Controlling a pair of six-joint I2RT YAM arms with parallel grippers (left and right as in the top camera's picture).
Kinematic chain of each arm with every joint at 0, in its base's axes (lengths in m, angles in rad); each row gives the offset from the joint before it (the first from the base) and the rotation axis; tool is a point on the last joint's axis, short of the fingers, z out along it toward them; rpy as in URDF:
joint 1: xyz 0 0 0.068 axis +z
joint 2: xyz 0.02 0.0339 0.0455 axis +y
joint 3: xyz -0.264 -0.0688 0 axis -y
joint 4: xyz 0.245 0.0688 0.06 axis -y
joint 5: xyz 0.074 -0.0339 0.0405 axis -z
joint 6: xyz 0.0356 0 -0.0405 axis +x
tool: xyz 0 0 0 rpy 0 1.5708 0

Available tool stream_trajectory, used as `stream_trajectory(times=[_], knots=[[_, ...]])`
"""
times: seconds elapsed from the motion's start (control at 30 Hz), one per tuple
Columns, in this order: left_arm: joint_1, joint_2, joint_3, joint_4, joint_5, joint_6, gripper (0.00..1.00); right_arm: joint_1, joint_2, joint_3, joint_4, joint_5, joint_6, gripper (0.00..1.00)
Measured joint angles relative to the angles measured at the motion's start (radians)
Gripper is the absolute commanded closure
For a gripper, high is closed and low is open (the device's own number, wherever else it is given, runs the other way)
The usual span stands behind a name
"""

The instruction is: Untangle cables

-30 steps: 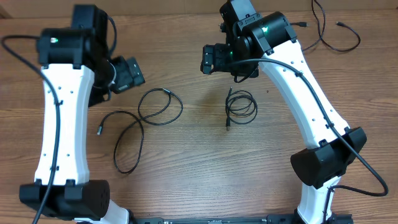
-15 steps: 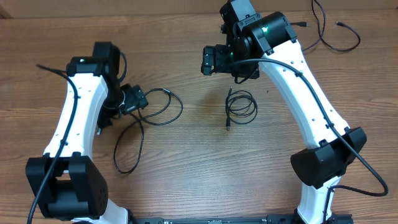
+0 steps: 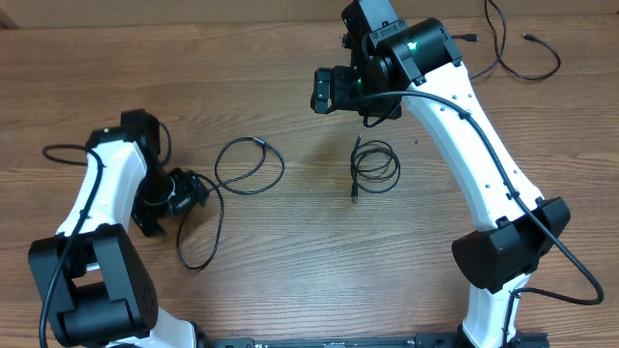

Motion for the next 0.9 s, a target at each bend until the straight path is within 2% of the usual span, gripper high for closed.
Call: stream_trajectory(times=[0.13,0.33,0.43,0.5,0.6,0.73,0.9], knots=[[0.000,0.000,-0.039,0.031,0.034,0.029,0.33,0.000,0.000,0.000,-0.002,0.000,0.000,0.00],[0.000,0.000,-0.041,0.050,0.037,0.039,0.48,0.000,0.019,0.000,-0.036,0.000,-0.001,0.00],[0.000,0.000,-0.042,0.050,0.032,0.041,0.46,0.000,0.040,0.000,-0.041,0.000,0.000,0.00],[0.000,0.000,-0.046,0.043,0.021,0.042,0.37,0.000,0.055,0.000,-0.042,0.000,0.000,0.00],[0.000,0.000,-0.048,0.039,-0.015,0.040,0.32,0.000,0.065,-0.001,-0.042,0.000,0.000,0.00],[0.000,0.000,-0.050,0.037,-0.086,0.029,0.36,0.000,0.065,-0.001,-0.042,-0.001,0.000,0.00],[0.000,0.000,-0.051,0.010,-0.095,0.023,0.46,0.000,0.065,-0.002,-0.042,0.000,0.000,0.00]])
